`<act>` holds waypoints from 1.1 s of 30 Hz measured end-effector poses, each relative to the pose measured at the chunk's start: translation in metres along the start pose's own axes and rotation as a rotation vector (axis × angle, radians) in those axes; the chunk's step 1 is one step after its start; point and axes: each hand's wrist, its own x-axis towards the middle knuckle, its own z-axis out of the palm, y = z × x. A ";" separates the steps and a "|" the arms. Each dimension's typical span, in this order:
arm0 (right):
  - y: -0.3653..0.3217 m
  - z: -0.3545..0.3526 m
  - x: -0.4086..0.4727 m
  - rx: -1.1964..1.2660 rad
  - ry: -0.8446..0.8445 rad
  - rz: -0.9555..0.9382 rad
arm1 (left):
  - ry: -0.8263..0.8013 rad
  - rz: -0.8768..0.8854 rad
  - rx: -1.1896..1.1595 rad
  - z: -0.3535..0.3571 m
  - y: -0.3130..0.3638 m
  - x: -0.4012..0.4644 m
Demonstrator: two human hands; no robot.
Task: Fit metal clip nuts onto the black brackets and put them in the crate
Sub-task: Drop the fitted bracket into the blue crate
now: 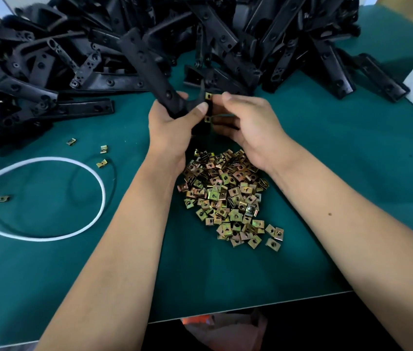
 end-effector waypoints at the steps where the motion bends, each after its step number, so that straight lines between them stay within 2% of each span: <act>1: 0.000 0.001 0.000 -0.044 -0.010 -0.010 | 0.005 0.005 -0.026 0.000 0.000 -0.001; 5: 0.001 0.000 -0.003 -0.110 0.020 -0.042 | 0.020 0.036 -0.025 0.003 -0.001 -0.004; 10: -0.002 -0.001 -0.005 0.005 0.034 0.018 | 0.041 0.111 -0.008 0.004 -0.003 -0.006; 17: -0.006 -0.007 -0.006 0.056 0.027 0.085 | 0.034 0.338 0.196 0.013 0.001 -0.009; 21: -0.014 -0.018 -0.010 -0.105 0.000 -0.002 | 0.010 0.388 0.312 0.026 0.009 -0.018; 23: -0.018 -0.030 -0.019 -0.175 0.038 -0.080 | -0.063 0.381 0.334 0.044 0.015 -0.028; 27: -0.043 -0.072 -0.048 0.049 0.166 -0.218 | -0.272 0.316 0.168 0.113 0.026 -0.062; 30: -0.067 -0.124 -0.081 0.140 0.333 -0.304 | -0.473 0.272 0.078 0.173 0.032 -0.099; 33: -0.078 -0.190 -0.128 0.146 0.506 -0.378 | -0.698 0.207 0.082 0.228 0.030 -0.146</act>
